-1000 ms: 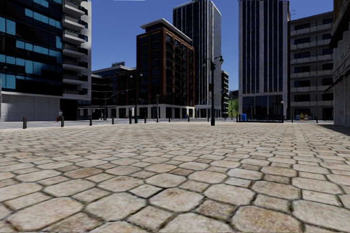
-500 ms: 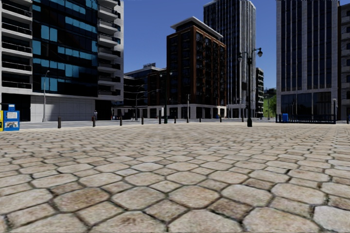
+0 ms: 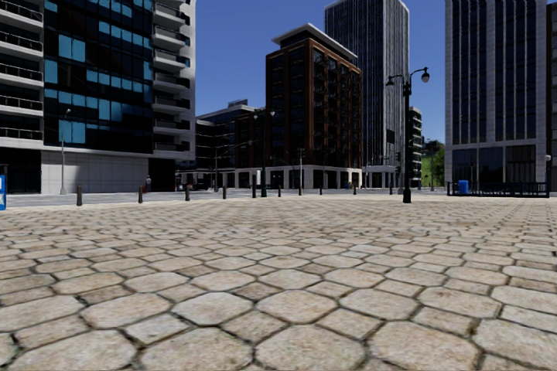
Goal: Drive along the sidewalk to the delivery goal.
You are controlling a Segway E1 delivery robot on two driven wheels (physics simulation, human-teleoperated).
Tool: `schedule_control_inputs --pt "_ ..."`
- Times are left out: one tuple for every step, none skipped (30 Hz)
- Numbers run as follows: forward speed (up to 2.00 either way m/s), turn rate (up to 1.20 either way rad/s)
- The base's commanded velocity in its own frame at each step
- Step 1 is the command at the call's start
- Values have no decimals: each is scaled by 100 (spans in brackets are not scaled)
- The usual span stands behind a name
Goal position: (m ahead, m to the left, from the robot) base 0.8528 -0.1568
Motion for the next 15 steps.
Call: schedule_control_inputs --pt "200 0" --pt "200 0" --pt "200 0" --pt "198 0" --pt "191 0" --pt "180 0" --pt "166 0" --pt "157 0" --pt "153 0" --pt "146 0" --pt "137 0" --pt "124 0" --pt "107 -3" --pt "95 -11" --pt "86 -14"
